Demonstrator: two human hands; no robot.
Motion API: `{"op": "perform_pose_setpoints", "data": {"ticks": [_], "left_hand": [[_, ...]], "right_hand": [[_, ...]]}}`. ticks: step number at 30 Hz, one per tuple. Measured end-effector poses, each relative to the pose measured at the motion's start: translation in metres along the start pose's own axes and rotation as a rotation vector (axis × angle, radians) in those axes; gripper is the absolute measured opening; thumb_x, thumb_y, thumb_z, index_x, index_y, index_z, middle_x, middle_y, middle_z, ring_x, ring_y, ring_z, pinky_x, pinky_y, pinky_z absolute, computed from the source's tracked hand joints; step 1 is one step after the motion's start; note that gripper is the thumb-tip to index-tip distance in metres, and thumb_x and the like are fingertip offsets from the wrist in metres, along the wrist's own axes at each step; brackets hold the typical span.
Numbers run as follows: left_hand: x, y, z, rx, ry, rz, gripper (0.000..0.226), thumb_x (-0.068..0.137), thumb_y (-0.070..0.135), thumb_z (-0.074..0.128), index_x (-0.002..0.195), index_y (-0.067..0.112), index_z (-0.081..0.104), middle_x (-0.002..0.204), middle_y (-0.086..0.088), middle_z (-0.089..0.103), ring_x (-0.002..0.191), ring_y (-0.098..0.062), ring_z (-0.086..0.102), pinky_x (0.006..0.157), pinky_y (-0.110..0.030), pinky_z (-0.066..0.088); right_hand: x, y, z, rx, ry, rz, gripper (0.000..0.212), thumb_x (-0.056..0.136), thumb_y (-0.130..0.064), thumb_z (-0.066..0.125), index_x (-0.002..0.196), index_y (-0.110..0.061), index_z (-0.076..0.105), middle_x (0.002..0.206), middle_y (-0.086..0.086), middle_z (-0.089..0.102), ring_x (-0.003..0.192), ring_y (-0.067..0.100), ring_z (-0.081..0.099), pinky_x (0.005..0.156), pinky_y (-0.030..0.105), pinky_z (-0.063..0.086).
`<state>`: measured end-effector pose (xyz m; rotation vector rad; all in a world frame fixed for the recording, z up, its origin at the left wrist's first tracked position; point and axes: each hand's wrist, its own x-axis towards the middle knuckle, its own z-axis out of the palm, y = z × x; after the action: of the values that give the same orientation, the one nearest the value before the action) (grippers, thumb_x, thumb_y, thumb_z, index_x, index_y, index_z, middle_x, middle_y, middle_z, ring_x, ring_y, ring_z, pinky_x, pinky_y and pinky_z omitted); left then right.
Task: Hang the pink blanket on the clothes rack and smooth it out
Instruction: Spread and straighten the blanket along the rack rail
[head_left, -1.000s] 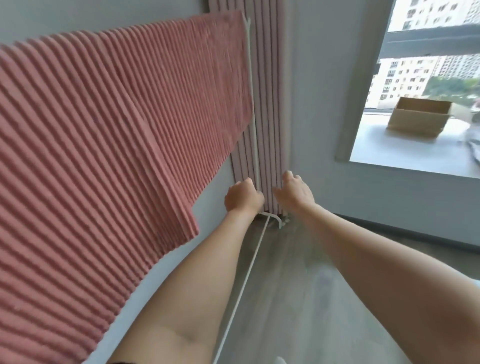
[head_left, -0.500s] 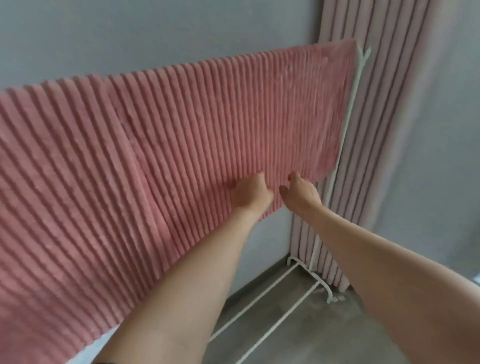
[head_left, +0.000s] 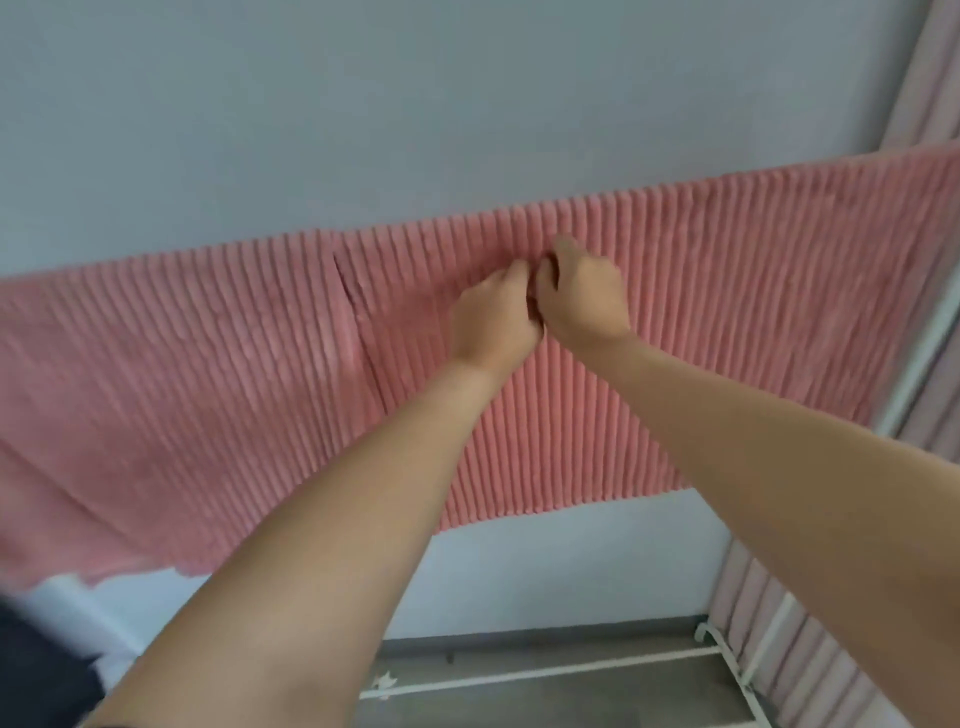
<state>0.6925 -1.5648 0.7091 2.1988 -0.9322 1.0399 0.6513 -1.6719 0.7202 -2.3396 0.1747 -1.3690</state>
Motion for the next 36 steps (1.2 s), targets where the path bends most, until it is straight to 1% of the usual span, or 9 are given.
{"op": "perform_pose_setpoints", "data": {"ticks": [2, 4, 7, 10, 14, 18, 24, 28, 36], "left_hand": [[0.011, -0.012, -0.021, 0.056, 0.142, 0.077, 0.011, 0.078, 0.013, 0.06, 0.087, 0.008, 0.064, 0.083, -0.01, 0.068, 0.078, -0.037, 0.064, 0.06, -0.04, 0.047], [0.023, -0.033, -0.039, 0.154, 0.293, 0.111, 0.013, 0.081, 0.014, 0.062, 0.09, 0.008, 0.068, 0.087, -0.01, 0.065, 0.083, -0.033, 0.059, 0.07, -0.043, 0.047], [0.043, -0.067, -0.067, 0.301, 0.438, -0.066, 0.026, 0.079, 0.019, 0.063, 0.102, 0.012, 0.071, 0.105, -0.007, 0.065, 0.102, -0.029, 0.058, 0.083, -0.038, 0.044], [0.055, -0.091, -0.086, 0.36, 0.318, -0.227, 0.037, 0.078, 0.018, 0.056, 0.111, 0.009, 0.07, 0.116, -0.01, 0.066, 0.119, -0.033, 0.054, 0.107, -0.048, 0.037], [0.045, -0.114, -0.095, 0.449, 0.063, -0.335, 0.036, 0.096, 0.027, 0.041, 0.108, 0.012, 0.07, 0.114, -0.011, 0.068, 0.12, -0.034, 0.053, 0.118, -0.057, 0.021], [0.036, -0.125, -0.092, 0.456, 0.046, -0.314, 0.037, 0.102, 0.027, 0.035, 0.11, 0.013, 0.068, 0.113, -0.01, 0.067, 0.118, -0.034, 0.054, 0.116, -0.057, 0.024], [0.039, -0.124, -0.094, 0.451, 0.082, -0.337, 0.029, 0.094, 0.013, 0.041, 0.104, 0.006, 0.066, 0.104, -0.013, 0.069, 0.106, -0.037, 0.059, 0.11, -0.051, 0.035], [0.037, -0.124, -0.095, 0.456, 0.088, -0.362, 0.03, 0.088, 0.004, 0.044, 0.11, 0.005, 0.064, 0.106, -0.014, 0.068, 0.105, -0.038, 0.058, 0.107, -0.05, 0.038], [0.043, -0.111, -0.1, 0.492, 0.013, -0.479, 0.032, 0.087, 0.007, 0.042, 0.111, 0.003, 0.063, 0.115, -0.018, 0.065, 0.115, -0.039, 0.056, 0.112, -0.051, 0.032]], "right_hand": [[0.017, -0.02, 0.002, 0.022, 0.095, -0.103, 0.01, 0.088, -0.012, 0.048, 0.083, -0.008, 0.055, 0.074, 0.008, 0.061, 0.062, 0.025, 0.049, 0.054, 0.032, 0.027], [0.034, -0.041, 0.008, 0.019, 0.131, -0.22, 0.016, 0.086, -0.013, 0.048, 0.087, -0.005, 0.063, 0.083, 0.009, 0.063, 0.074, 0.027, 0.055, 0.057, 0.035, 0.038], [0.058, -0.072, 0.023, -0.05, 0.049, -0.369, 0.025, 0.089, -0.018, 0.051, 0.099, -0.006, 0.07, 0.095, 0.011, 0.066, 0.089, 0.033, 0.058, 0.077, 0.04, 0.046], [0.073, -0.091, 0.04, -0.053, -0.208, -0.435, 0.031, 0.097, -0.027, 0.052, 0.111, -0.006, 0.07, 0.104, 0.015, 0.066, 0.098, 0.035, 0.058, 0.086, 0.041, 0.044], [0.082, -0.096, 0.059, -0.059, -0.378, -0.39, 0.023, 0.095, -0.025, 0.052, 0.079, -0.012, 0.061, 0.078, 0.007, 0.062, 0.083, 0.032, 0.06, 0.066, 0.036, 0.042], [0.089, -0.093, 0.063, 0.071, -0.349, -0.288, 0.018, 0.089, -0.018, 0.058, 0.078, -0.007, 0.066, 0.079, 0.008, 0.069, 0.076, 0.029, 0.062, 0.068, 0.037, 0.05], [0.099, -0.082, 0.052, 0.004, -0.265, -0.339, 0.029, 0.095, -0.016, 0.056, 0.068, -0.008, 0.048, 0.073, 0.021, 0.064, 0.073, 0.038, 0.057, 0.066, 0.044, 0.047], [0.101, -0.056, 0.035, -0.014, -0.187, -0.324, 0.028, 0.094, -0.018, 0.055, 0.073, 0.001, 0.057, 0.07, 0.02, 0.06, 0.07, 0.038, 0.055, 0.065, 0.044, 0.048], [0.109, 0.011, -0.012, -0.049, -0.098, -0.255, 0.025, 0.093, -0.017, 0.056, 0.078, 0.0, 0.066, 0.076, 0.018, 0.068, 0.076, 0.039, 0.06, 0.068, 0.04, 0.048]]}}
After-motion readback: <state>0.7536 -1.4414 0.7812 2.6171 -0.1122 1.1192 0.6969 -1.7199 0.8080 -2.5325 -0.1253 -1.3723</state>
